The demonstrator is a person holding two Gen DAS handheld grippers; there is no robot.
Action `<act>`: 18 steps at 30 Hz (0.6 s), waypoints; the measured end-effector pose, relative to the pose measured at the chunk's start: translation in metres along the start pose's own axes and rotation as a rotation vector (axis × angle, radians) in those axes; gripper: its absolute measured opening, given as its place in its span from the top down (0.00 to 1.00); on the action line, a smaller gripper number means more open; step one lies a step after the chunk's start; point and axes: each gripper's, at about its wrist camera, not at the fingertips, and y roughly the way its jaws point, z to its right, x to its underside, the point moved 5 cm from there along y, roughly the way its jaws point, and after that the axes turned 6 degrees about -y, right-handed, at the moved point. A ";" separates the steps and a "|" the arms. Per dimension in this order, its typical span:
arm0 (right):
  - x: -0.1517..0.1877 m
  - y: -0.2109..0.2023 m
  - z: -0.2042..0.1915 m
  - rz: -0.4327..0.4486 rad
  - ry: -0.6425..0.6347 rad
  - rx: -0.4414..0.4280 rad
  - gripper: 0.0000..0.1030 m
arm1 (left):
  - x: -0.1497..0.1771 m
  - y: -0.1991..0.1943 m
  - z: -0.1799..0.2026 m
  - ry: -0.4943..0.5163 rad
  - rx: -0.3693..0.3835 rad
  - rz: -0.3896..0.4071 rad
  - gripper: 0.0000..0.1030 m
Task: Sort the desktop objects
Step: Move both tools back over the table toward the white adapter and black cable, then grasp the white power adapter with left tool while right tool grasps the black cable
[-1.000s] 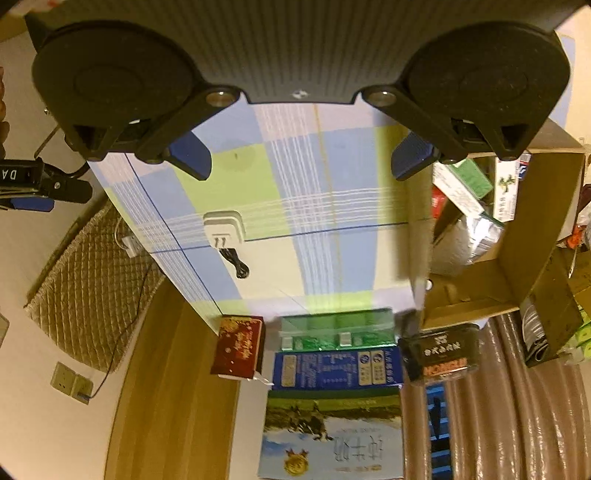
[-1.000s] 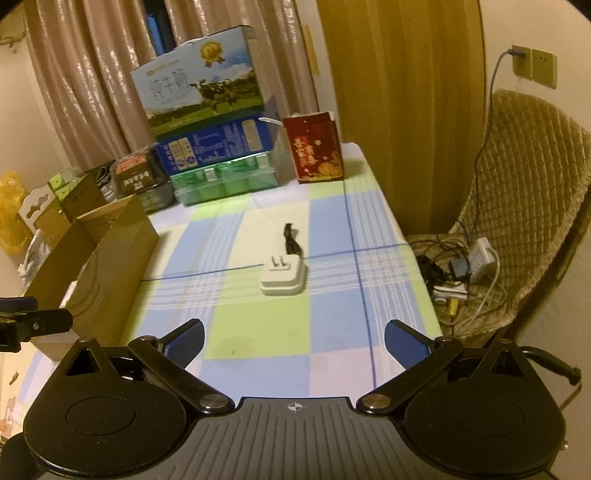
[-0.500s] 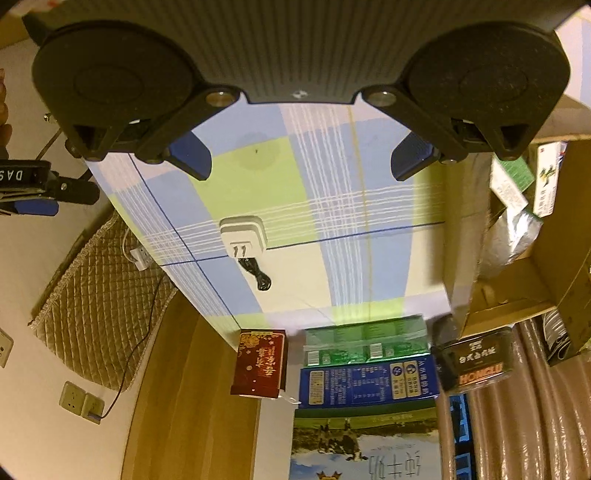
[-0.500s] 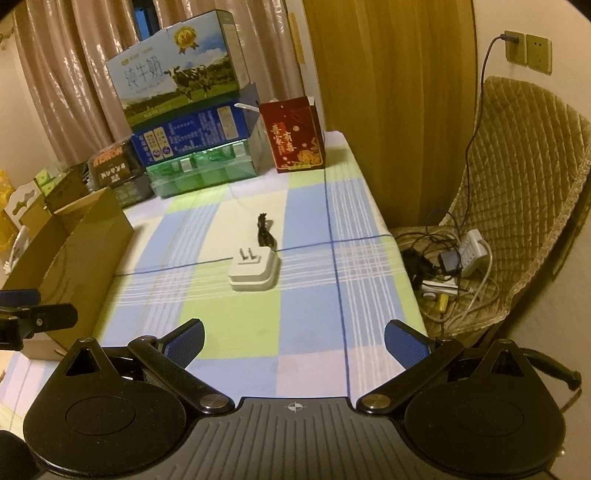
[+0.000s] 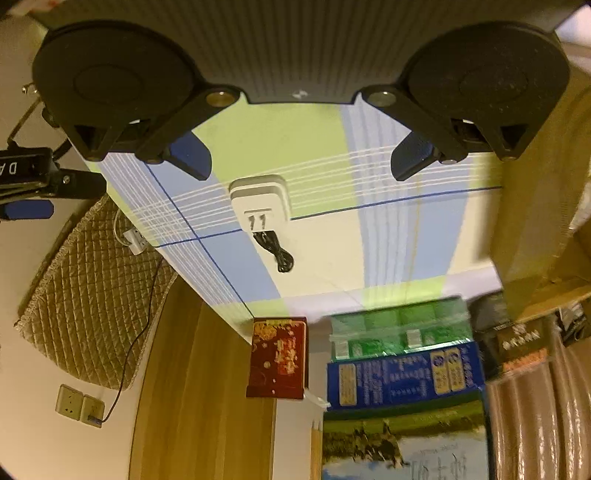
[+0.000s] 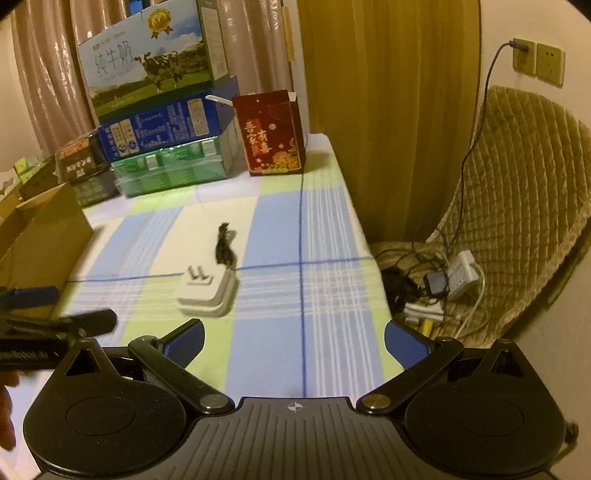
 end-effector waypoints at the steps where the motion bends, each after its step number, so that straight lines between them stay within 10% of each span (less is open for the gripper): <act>1: -0.001 0.005 0.001 0.005 -0.006 0.002 0.02 | 0.001 0.009 0.002 -0.003 0.005 -0.004 0.02; 18: -0.005 0.077 0.027 -0.007 -0.017 0.040 0.14 | 0.002 0.104 0.016 -0.037 0.080 -0.029 0.15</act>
